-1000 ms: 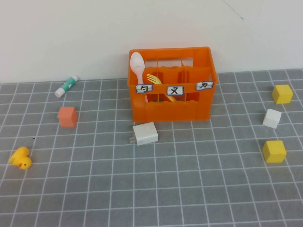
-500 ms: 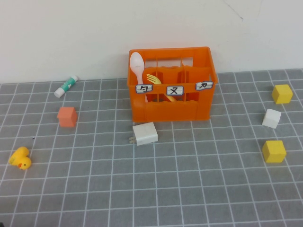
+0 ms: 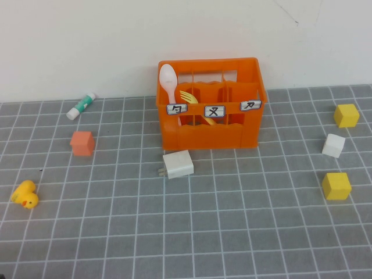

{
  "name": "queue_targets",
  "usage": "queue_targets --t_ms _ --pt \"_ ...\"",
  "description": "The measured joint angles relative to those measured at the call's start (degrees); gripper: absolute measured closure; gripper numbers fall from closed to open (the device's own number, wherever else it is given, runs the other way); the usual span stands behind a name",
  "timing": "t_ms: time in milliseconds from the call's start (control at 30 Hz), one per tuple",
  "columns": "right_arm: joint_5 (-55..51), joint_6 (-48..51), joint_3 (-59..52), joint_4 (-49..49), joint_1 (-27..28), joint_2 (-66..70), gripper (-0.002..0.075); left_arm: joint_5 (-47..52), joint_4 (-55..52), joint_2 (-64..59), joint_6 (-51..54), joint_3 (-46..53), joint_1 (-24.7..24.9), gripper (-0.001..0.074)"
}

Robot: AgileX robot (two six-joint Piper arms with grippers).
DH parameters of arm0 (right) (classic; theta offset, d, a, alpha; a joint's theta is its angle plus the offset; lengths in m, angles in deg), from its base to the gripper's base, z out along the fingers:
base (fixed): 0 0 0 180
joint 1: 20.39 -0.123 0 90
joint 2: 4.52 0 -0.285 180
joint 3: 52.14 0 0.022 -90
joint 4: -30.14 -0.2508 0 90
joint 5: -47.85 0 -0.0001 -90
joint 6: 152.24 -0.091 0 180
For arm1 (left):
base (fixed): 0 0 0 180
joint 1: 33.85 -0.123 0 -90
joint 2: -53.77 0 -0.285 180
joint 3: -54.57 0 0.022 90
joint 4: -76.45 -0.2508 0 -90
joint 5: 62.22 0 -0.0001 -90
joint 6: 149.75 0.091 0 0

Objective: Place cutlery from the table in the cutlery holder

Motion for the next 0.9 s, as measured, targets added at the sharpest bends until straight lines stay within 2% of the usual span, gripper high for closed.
queue_targets --t_ms 633,800,900 --pt "-0.14 0.0 0.0 0.0 0.41 -1.26 0.0727 0.0 0.0 0.0 0.0 0.0 0.0 0.0736" --pt "0.0 0.0 -0.83 -0.21 5.53 -4.42 0.0727 0.0 0.0 0.0 0.0 0.0 0.0 0.0735" --pt "2.46 0.54 -2.86 0.16 12.09 -7.4 0.0727 0.0 0.0 0.0 0.0 0.0 0.0 0.0735"
